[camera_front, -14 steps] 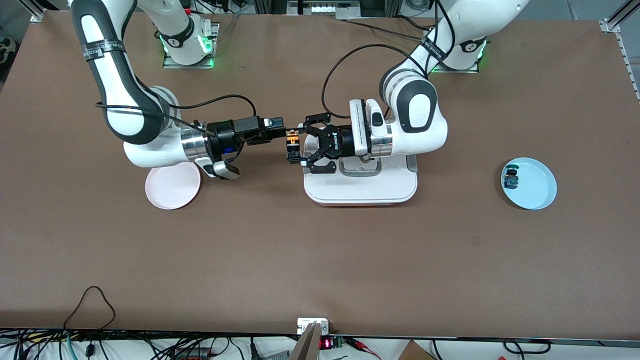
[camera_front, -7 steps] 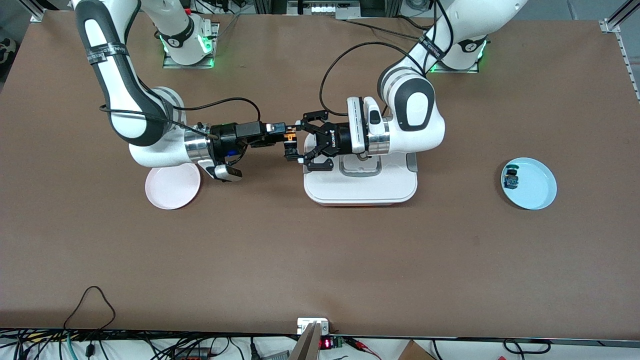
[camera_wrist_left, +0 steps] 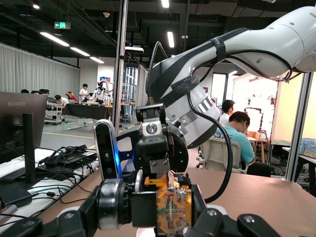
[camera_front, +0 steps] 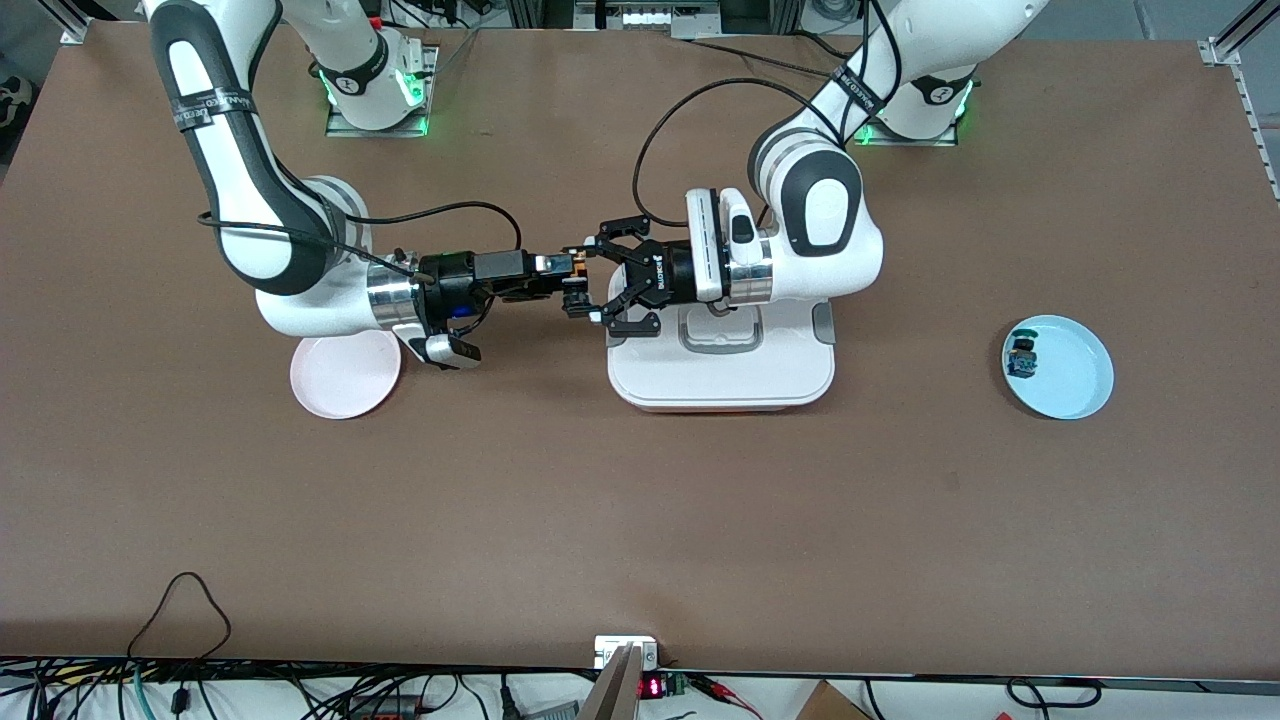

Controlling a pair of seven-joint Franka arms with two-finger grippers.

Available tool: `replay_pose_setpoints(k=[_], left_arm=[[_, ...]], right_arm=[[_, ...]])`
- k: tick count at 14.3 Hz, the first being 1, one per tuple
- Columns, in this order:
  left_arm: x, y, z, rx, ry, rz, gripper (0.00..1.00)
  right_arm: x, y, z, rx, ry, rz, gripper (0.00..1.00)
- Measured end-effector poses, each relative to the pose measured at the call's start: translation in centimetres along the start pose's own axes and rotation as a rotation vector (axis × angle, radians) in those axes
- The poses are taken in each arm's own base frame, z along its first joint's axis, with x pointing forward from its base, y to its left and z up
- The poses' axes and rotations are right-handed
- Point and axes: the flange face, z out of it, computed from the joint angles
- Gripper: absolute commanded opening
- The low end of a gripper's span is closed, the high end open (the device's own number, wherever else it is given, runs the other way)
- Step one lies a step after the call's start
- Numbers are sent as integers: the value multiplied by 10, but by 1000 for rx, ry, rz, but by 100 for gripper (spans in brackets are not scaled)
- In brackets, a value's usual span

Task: Transfer orange switch to right arm and place
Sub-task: 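Grasp the orange switch with the right gripper from the left gripper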

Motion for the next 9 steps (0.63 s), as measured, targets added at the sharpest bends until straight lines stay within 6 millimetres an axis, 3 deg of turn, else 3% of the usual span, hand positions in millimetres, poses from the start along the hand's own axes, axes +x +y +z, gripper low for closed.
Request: replay_pose_setpoints(k=[2, 5, 7, 8, 9], left_arm=[[0, 0, 0, 0, 0, 0, 0], [0, 0, 0, 3, -1, -1, 1], [0, 0, 0, 4, -1, -1, 8], [0, 0, 0, 4, -1, -1, 26], [0, 0, 0, 4, -1, -1, 99]], right_arm=[[0, 0, -1, 0, 3, -16, 4], [1, 0, -2, -3, 6, -26, 1], [1, 0, -2, -3, 6, -27, 1], [1, 0, -2, -3, 6, -27, 1], [1, 0, -2, -3, 6, -28, 1]])
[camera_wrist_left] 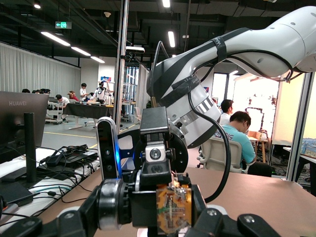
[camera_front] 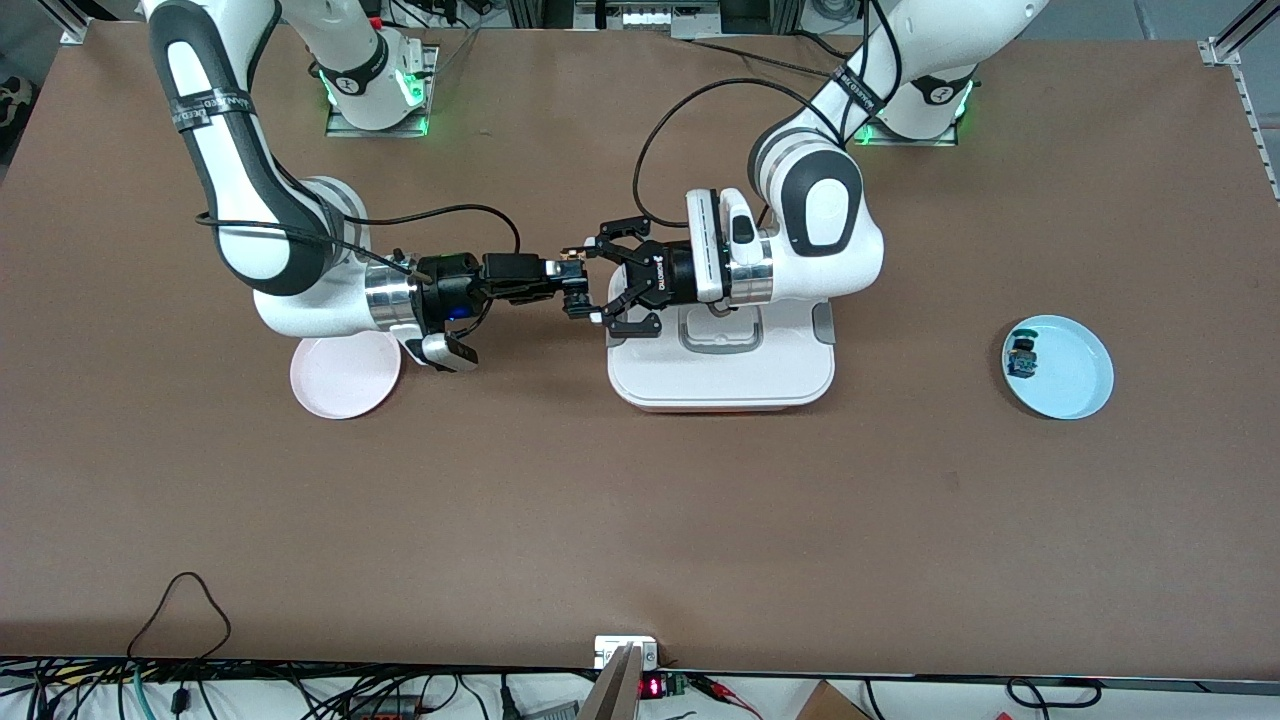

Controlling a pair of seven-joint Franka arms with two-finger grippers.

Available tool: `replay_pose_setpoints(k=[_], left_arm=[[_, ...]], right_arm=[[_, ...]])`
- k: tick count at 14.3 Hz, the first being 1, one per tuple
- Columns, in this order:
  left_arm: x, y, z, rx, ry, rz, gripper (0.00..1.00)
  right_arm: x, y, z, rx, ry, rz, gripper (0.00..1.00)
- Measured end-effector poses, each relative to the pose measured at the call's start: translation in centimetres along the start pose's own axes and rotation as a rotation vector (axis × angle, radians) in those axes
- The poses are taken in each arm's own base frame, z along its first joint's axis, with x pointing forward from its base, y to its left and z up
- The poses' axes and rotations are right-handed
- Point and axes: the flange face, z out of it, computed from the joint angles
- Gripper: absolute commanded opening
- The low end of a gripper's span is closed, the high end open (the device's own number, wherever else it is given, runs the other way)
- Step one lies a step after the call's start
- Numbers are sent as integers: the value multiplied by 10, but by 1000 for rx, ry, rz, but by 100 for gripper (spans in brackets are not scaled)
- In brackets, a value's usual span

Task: Transfer orange switch to right arm and place
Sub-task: 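Grasp the orange switch with the right gripper from the left gripper, then open the left gripper and withdraw it while the right gripper lowers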

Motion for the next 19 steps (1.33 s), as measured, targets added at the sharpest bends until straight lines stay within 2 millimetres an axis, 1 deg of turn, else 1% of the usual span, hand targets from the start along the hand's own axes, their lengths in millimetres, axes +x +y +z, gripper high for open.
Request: replay_pose_setpoints(k=[5, 10, 13, 14, 16, 19], left_arm=[[-1, 0, -1, 1, -1, -3, 100], [4, -10, -11, 21, 5, -68, 100], [12, -17, -20, -7, -6, -61, 100], [15, -22, -26, -33, -5, -58, 100], [20, -36, -45, -80, -22, -51, 100], [27, -59, -87, -174, -53, -59, 100]], right_arm=[[2, -2, -4, 2, 7, -4, 0], [3, -2, -7, 1, 12, -5, 0], [7, -3, -20, 3, 33, -5, 0], [9, -3, -25, 0, 40, -6, 0], [11, -1, -37, -22, 46, -9, 0], [13, 4, -55, -85, 37, -17, 0]])
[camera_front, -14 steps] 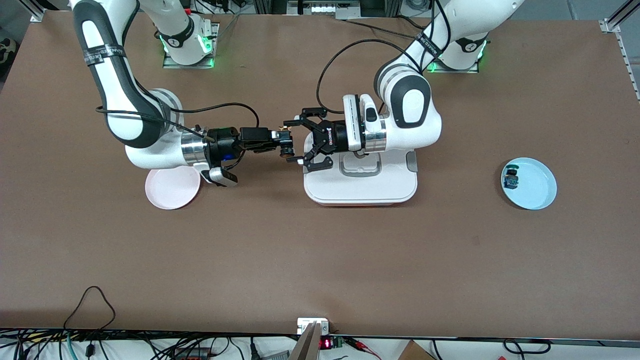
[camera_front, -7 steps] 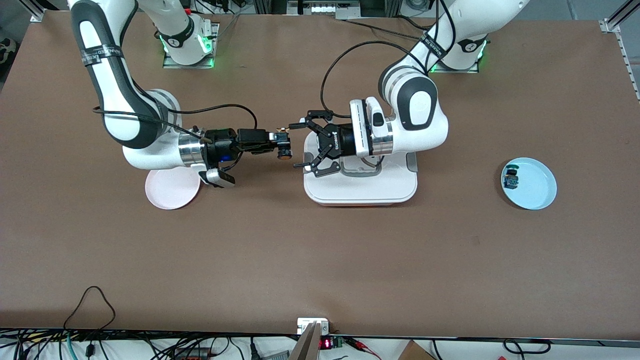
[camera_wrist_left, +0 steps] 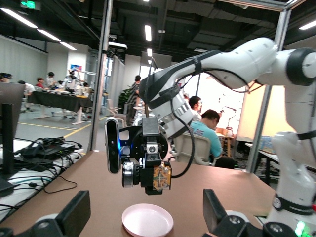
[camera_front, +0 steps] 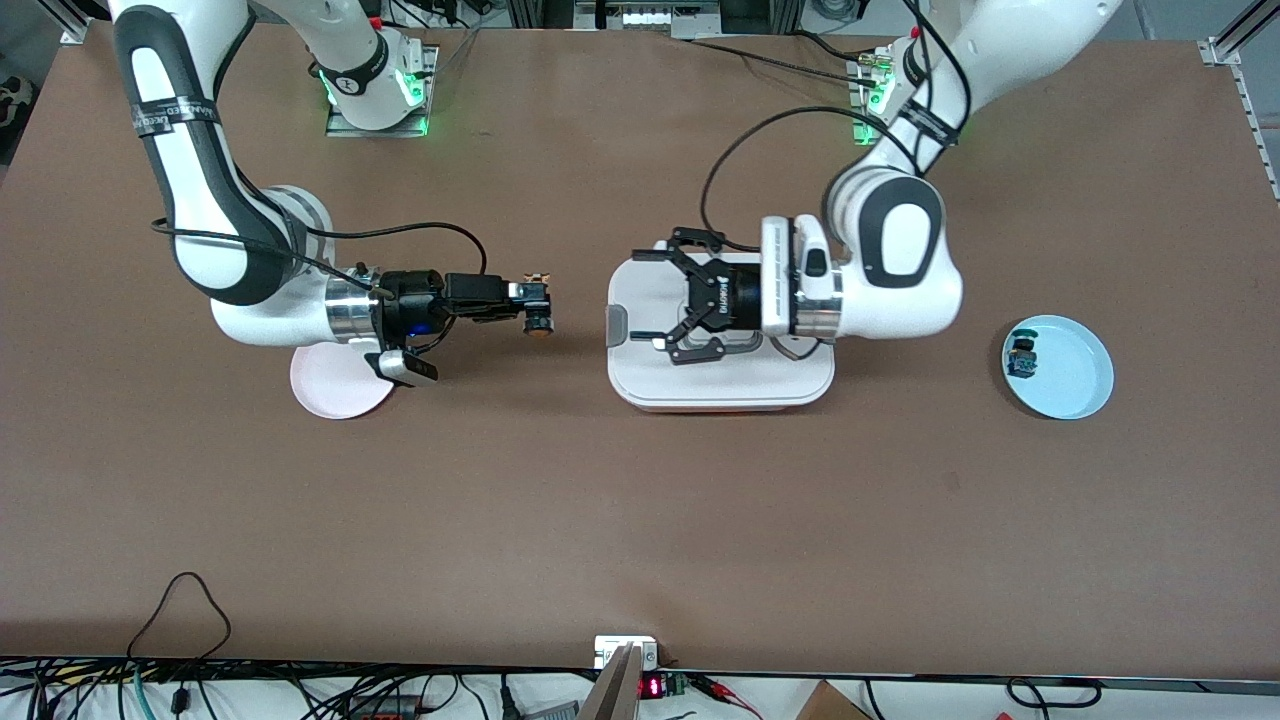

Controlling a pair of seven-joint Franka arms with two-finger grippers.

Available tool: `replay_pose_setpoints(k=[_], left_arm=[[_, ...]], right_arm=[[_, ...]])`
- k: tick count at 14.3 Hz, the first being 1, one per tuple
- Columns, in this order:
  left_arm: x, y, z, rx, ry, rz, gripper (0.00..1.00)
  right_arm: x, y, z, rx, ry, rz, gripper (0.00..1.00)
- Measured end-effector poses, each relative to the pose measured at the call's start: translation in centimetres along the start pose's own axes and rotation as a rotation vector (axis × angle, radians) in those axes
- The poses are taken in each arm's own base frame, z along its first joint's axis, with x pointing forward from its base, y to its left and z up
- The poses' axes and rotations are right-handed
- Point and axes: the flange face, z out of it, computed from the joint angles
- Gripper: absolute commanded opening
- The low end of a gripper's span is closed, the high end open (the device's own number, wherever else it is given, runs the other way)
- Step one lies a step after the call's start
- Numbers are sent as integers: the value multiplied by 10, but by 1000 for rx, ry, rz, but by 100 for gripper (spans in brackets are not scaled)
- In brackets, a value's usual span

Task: Transfer orange switch to right arm and place
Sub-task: 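Open the left gripper and withdraw it while the right gripper lowers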

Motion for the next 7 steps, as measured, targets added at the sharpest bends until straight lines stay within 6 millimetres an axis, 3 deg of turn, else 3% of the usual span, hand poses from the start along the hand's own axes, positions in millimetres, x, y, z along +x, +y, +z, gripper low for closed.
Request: replay_pose_setpoints(k=[3, 7], left_arm=[[11, -7, -51, -86, -131, -21, 100], [21, 0, -96, -157, -357, -142, 100]], right_arm=[[1, 12, -26, -126, -25, -19, 0], [-1, 25, -56, -341, -98, -62, 0]])
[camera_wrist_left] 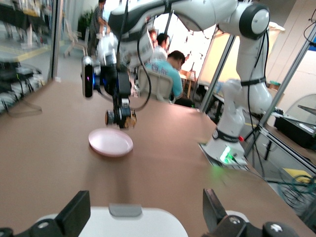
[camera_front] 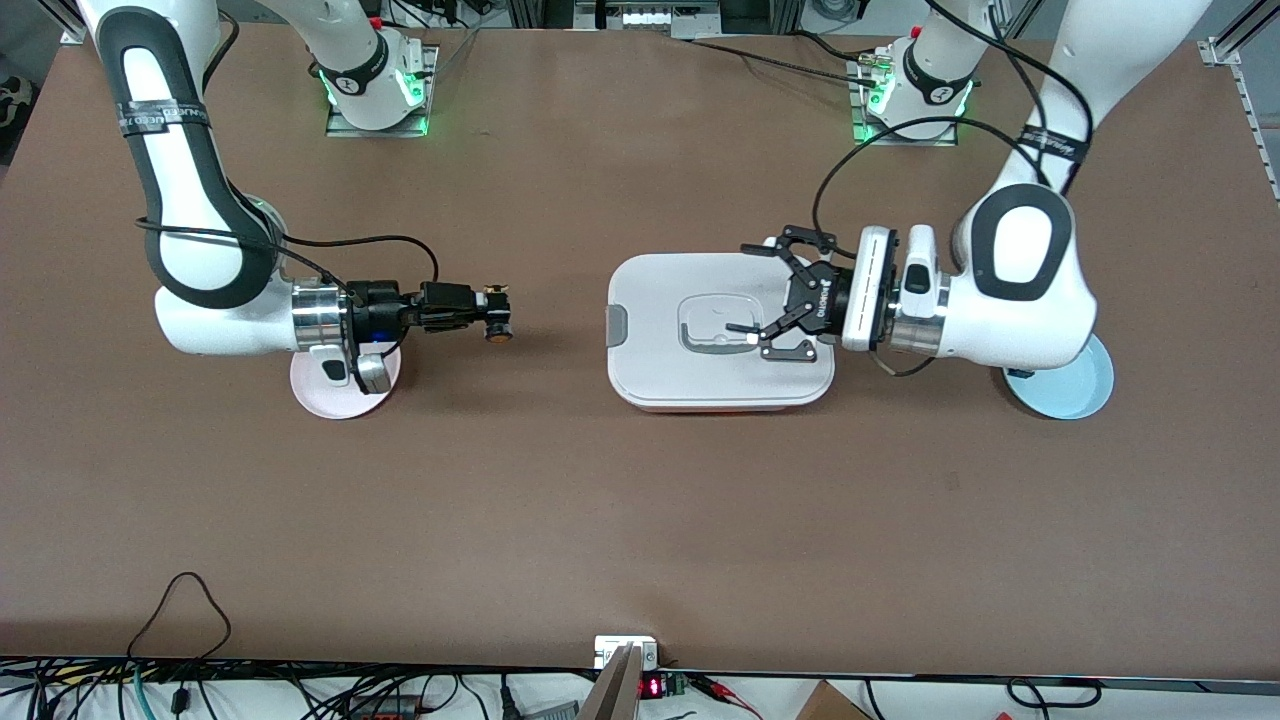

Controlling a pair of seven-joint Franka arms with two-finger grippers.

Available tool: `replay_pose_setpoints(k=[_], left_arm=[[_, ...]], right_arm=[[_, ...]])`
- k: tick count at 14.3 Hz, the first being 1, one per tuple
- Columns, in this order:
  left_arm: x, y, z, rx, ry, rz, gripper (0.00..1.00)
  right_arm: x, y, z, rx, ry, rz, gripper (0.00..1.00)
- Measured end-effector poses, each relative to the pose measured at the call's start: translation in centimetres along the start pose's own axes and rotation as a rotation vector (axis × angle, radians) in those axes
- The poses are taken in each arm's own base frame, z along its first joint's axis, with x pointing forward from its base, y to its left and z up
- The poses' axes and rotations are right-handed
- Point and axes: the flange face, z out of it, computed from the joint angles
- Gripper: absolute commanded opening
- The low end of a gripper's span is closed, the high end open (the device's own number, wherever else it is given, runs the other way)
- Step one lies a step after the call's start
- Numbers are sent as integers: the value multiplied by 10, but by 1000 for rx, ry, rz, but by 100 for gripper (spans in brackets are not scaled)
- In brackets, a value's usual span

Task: Transfer orange switch to right arm and place
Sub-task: 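Open the left gripper and withdraw it while the right gripper lowers, then lower the switch onto the white plate while the left gripper rises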

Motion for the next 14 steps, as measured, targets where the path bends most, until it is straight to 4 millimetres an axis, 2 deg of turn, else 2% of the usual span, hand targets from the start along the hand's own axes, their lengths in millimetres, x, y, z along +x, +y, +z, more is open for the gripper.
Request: replay_pose_setpoints(k=[5, 7, 10, 14], left_arm=[[-30, 8, -31, -4, -366, -234, 100], [-33, 11, -47, 11, -549, -296, 100], [-26, 14, -76, 109, -846, -391, 100], [4, 26, -106, 252, -1088, -530, 100]], right_arm=[[-4, -4, -26, -260, -102, -126, 0], [-3, -6, -36, -378, -150, -206, 0], [-2, -3, -56, -595, -240, -385, 0], [3, 6, -78, -836, -385, -618, 0]])
